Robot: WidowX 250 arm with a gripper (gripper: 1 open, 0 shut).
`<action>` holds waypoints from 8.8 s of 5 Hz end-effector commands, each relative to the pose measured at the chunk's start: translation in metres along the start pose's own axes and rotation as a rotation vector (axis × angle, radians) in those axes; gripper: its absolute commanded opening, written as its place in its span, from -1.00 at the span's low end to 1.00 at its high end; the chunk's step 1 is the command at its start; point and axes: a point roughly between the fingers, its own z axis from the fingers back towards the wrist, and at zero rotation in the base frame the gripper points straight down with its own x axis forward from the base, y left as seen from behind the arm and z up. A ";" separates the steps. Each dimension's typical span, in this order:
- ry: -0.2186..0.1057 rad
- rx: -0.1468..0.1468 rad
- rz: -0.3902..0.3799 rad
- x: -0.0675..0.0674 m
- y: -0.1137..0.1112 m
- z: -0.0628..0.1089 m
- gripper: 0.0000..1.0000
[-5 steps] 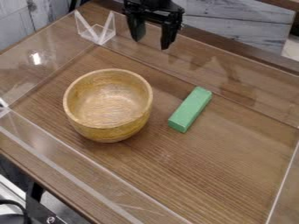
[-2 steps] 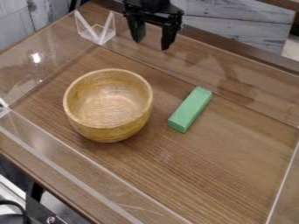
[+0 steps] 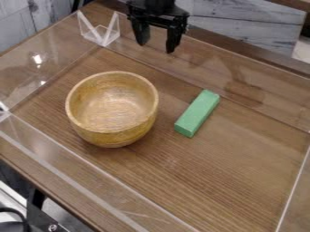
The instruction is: Remove the green block from inside the brown bowl and put it on the table
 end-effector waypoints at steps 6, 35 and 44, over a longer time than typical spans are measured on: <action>-0.136 -0.037 0.050 0.011 -0.005 0.011 1.00; 0.077 -0.126 -0.008 -0.097 -0.017 -0.017 1.00; 0.161 -0.156 -0.013 -0.108 -0.037 -0.044 -1.00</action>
